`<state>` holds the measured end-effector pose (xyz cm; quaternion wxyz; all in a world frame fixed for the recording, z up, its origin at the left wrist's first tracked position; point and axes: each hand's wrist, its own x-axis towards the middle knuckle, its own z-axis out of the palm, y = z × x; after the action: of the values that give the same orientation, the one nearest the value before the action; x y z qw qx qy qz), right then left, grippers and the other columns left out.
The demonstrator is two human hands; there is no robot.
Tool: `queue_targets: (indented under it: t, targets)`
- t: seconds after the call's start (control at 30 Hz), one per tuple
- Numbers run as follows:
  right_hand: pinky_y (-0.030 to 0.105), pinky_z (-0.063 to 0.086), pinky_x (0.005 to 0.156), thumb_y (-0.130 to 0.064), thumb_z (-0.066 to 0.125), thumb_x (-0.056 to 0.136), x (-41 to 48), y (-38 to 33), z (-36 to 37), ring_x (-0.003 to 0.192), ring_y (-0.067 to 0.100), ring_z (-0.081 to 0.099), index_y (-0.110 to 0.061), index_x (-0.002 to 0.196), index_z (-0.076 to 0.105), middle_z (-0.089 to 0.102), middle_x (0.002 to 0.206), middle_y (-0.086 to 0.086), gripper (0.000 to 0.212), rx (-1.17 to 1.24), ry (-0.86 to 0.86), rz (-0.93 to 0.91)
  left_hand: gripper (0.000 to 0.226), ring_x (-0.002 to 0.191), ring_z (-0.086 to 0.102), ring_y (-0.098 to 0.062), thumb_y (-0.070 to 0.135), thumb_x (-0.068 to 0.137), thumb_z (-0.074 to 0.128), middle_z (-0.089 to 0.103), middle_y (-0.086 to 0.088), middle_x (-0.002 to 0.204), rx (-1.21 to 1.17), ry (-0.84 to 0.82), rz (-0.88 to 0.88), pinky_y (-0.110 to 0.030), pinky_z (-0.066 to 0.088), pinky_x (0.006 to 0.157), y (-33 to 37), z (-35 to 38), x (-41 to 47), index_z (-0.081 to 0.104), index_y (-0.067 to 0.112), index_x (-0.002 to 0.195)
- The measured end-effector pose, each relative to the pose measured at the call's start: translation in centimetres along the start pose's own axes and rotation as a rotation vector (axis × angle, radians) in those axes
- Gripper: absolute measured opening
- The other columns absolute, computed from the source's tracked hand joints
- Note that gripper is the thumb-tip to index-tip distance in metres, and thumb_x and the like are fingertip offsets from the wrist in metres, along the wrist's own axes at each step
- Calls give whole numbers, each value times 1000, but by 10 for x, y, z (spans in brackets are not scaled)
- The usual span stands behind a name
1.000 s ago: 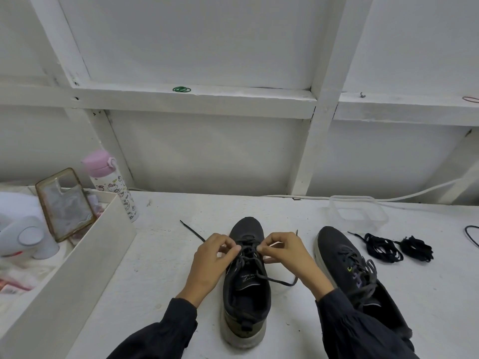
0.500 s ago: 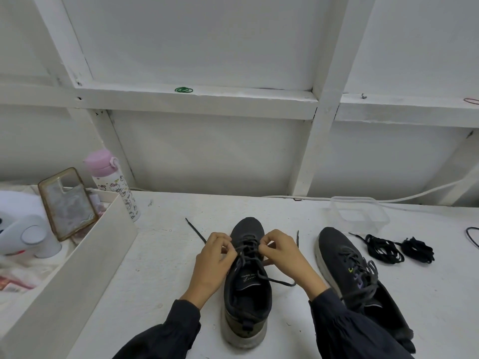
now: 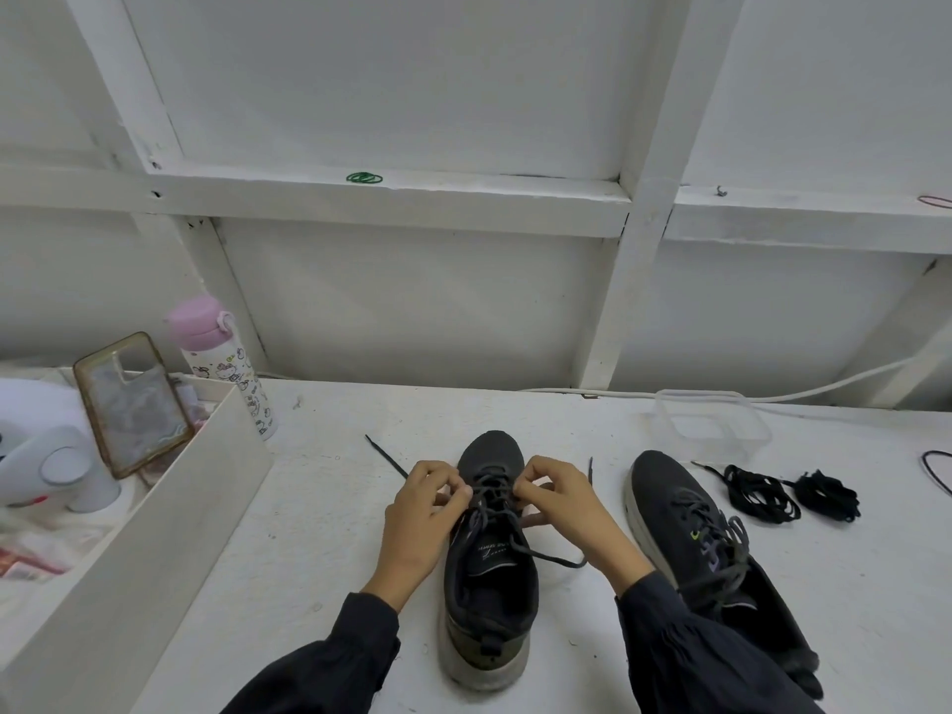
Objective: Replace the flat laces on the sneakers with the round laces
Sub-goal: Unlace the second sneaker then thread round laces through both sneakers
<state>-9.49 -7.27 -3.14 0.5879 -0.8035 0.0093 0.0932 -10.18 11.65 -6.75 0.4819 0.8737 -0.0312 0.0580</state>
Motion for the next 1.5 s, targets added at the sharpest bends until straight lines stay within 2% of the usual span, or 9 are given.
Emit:
queue_targets:
  t: [0.13,0.3,0.53,0.67,0.87,1.03,1.13,1.37,1.5]
  targets:
    - [40,61,77,-4,57,90,-3,7,-1,78,19,68,0,79,58,66,88,23,12,134,-14,64,8,87,67,-9,27,91,66,60,14,101,-151,35,-76,-37,57,80,-8,3,-4,66,27,83]
    - [38,61,72,-16,74,85,-7,4,-3,85,32,71,-1,79,57,66,86,17,23,188,45,63,21,76,65,-15,36,88,69,65,5,81,-219,51,-122,-44,57,75,-3,0,-5,61,21,75]
    - [37,62,71,-23,80,79,-6,-7,4,77,28,70,-9,77,72,71,85,12,15,-98,12,-28,9,86,64,-1,40,80,76,67,14,91,-84,-18,-60,-20,51,78,13,-2,-5,70,36,76]
    - [39,61,74,-15,72,85,-5,-6,1,79,30,70,-2,80,68,69,91,16,15,-105,-19,-32,11,87,64,-2,26,85,72,64,12,94,-81,-31,-58,-23,51,78,9,-1,-5,66,28,76]
    - [29,59,72,-4,54,92,-10,2,-3,77,16,66,9,89,62,67,87,13,16,168,-39,110,15,94,64,-26,10,94,55,62,-2,100,-336,22,-232,-34,53,83,-5,0,-15,63,-1,87]
    - [31,60,75,-16,66,89,-10,2,-2,80,18,68,3,82,64,69,89,21,20,166,-10,125,24,80,63,-14,34,88,65,67,1,88,-325,-27,-230,-29,51,74,2,-2,-11,65,11,83]
    - [33,61,76,-30,74,85,-9,2,-1,78,16,69,-1,85,68,70,85,10,29,62,-31,60,20,81,64,-4,43,88,67,69,11,88,-191,-52,-158,-23,50,74,2,-2,-5,66,24,83]
    - [30,59,74,-9,63,91,-10,5,-3,77,19,66,2,80,61,69,89,14,16,166,-57,61,15,80,63,-7,31,93,63,67,9,87,-137,-30,-115,-28,49,74,-6,0,-6,65,19,83]
    - [30,60,74,-12,64,92,-13,3,-2,80,22,65,0,83,60,66,89,15,16,184,-32,91,17,71,60,-6,31,93,63,67,9,78,-200,-18,-160,-25,46,68,-5,-1,-10,65,18,82]
